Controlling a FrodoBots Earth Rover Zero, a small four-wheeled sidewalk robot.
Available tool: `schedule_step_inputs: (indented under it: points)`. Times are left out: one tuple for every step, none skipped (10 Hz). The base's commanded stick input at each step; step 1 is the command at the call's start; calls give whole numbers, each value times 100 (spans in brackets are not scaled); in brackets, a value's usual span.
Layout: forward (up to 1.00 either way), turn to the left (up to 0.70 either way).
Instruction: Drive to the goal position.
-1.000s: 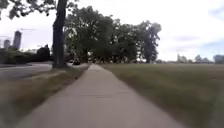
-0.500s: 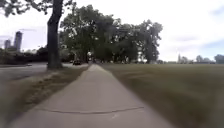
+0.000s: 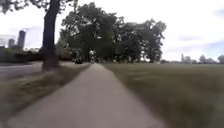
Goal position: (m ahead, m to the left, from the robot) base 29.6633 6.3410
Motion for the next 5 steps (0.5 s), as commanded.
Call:
schedule_step_inputs:
  points:
    - [100,0]
    - [100,8]
    - [100,29]
    - [100,40]
    - [100,0]
